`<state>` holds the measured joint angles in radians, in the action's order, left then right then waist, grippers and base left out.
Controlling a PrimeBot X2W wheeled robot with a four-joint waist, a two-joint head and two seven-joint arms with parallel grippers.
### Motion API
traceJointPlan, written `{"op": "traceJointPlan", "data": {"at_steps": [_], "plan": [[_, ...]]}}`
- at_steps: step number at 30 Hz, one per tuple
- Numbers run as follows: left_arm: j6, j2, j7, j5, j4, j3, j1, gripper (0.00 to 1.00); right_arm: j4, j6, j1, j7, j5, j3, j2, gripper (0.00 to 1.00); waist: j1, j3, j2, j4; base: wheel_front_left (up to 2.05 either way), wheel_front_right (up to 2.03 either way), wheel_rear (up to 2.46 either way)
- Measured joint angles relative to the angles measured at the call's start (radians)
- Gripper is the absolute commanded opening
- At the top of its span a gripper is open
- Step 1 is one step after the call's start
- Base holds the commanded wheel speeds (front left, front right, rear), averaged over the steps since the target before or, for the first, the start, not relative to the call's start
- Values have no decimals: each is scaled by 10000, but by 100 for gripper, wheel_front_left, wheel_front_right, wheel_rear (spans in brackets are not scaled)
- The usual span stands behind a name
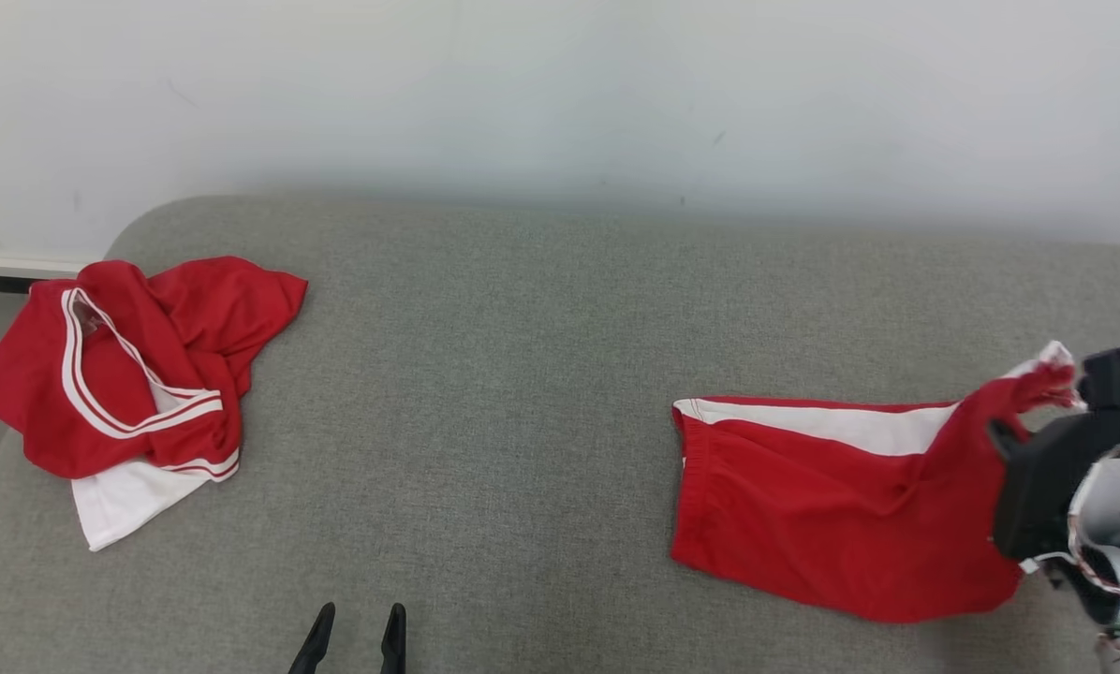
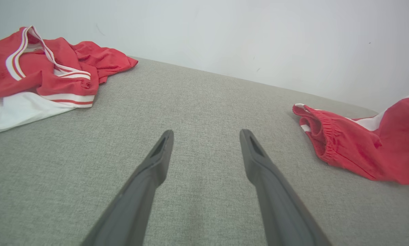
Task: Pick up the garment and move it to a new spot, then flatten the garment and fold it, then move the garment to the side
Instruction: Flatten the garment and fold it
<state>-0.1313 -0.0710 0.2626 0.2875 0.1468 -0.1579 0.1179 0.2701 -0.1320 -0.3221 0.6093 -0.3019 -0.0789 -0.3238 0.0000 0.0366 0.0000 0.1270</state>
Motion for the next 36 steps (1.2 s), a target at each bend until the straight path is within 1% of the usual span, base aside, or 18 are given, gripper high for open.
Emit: {"op": "traceJointPlan", "data": {"at_steps": [4, 10, 13, 17, 25, 33, 34, 35, 36], "plan": [[0, 13, 0, 4, -23, 8, 19, 100, -370, 0, -8, 155, -265, 825, 117, 0, 0, -94, 0, 79, 0, 0, 0], [0, 42, 0, 25, -42, -4, 32, 100, -453, 0, -164, 337, -656, 2031, 268, 0, 0, -122, 0, 305, 0, 0, 0], [0, 56, 0, 40, -42, -12, 35, 100, -291, 0, -430, 343, -798, 2531, 374, 0, 0, -103, 0, 408, 0, 0, 0], [0, 82, 0, 44, -36, -54, 36, 100, 163, 0, -716, 270, -915, 3085, 671, 0, 0, -46, 0, 538, 0, 0, 0], [0, 96, 0, 94, 19, -117, 9, 100, 1363, 0, -1225, -174, -1014, 3651, 1264, 0, 0, 88, 0, 877, 0, 0, 0], [0, 107, 0, 109, 52, -111, 13, 100, 2385, 0, -1512, -560, -1093, 3952, 1530, 0, 0, 156, 0, 1181, 0, 0, 0], [0, 107, 0, 109, 56, -104, 14, 100, 2447, 2, -1513, -619, -1221, 4015, 1557, 20, 0, 149, 0, 1196, 0, 0, 0], [0, 109, 0, 107, 56, -88, 16, 100, 2481, 0, -1516, -731, -1283, 4052, 1580, 55, 1, 136, 0, 1203, 0, 0, 0], [0, 113, 0, 107, 52, -71, 18, 100, 2525, 0, -1534, -830, -1304, 4059, 1603, 100, 0, 120, 0, 1203, 0, 0, 0]]}}
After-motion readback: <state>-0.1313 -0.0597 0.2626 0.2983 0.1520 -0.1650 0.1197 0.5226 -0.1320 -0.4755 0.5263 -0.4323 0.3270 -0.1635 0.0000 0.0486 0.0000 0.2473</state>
